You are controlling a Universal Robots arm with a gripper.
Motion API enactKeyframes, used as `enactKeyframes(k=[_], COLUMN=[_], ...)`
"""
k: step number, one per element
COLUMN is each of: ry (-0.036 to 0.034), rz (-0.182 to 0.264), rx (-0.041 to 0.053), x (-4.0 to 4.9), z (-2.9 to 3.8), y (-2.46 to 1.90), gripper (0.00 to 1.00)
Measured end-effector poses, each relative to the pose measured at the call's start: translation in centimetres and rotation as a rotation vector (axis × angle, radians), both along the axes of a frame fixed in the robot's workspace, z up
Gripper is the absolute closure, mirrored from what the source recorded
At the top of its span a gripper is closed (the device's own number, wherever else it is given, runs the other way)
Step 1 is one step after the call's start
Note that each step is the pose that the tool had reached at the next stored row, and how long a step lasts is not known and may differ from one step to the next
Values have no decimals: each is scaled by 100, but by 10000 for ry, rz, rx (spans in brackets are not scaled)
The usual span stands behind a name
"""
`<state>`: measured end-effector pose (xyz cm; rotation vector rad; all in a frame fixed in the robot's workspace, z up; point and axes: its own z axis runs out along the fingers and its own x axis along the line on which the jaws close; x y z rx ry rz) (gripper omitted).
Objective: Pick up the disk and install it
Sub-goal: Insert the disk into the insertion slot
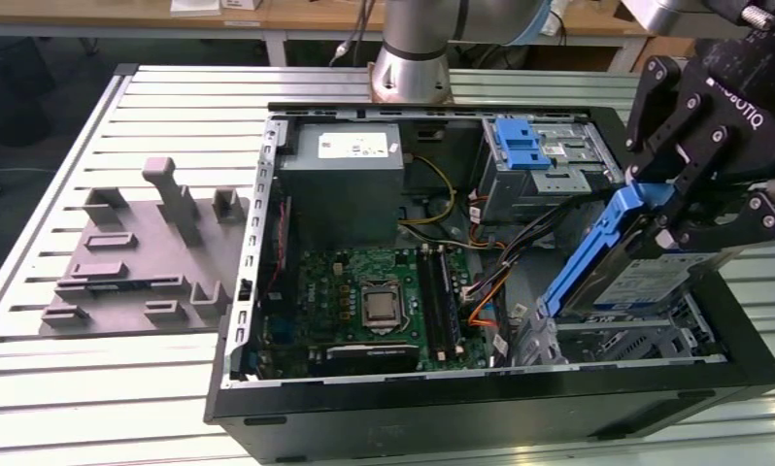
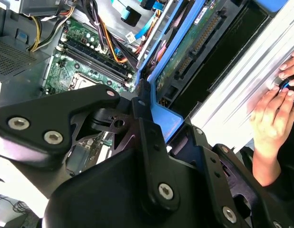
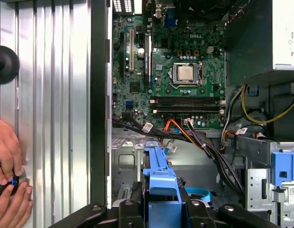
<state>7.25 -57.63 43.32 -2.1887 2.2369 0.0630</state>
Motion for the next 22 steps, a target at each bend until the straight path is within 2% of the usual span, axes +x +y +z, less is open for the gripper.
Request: enactKeyframes(k=[22], ry=[0], rz=[0], rx=[0], x=[6], z=[-140], y=[-8], gripper=[64])
